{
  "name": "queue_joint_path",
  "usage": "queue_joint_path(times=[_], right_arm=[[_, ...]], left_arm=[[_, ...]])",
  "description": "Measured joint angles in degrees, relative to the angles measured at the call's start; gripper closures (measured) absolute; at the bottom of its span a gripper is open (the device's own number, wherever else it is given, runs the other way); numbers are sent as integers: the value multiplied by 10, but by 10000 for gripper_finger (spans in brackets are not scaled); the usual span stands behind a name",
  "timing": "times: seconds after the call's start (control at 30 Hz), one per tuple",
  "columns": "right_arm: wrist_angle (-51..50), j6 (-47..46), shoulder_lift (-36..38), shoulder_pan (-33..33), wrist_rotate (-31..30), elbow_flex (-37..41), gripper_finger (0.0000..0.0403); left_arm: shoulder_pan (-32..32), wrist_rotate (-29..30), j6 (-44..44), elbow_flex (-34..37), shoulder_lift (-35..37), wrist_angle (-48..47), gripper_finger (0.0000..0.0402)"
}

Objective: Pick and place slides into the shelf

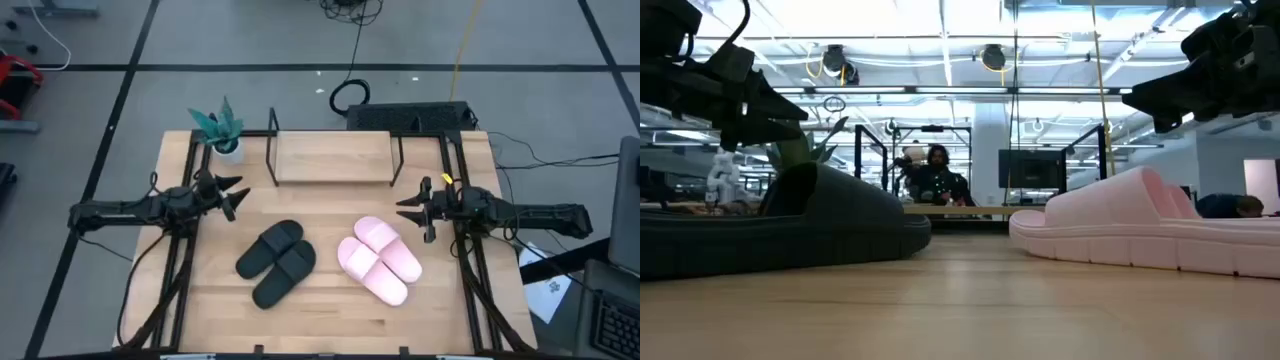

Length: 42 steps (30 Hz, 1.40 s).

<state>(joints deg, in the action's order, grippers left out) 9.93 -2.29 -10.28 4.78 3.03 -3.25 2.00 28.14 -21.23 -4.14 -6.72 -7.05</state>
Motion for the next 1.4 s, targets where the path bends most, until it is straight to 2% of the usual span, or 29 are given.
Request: queue_joint_path(times=[1.4], right_arm=[[13, 0, 0, 0, 0, 0, 293]], left_arm=[[0, 0, 0, 0, 0, 0, 128]])
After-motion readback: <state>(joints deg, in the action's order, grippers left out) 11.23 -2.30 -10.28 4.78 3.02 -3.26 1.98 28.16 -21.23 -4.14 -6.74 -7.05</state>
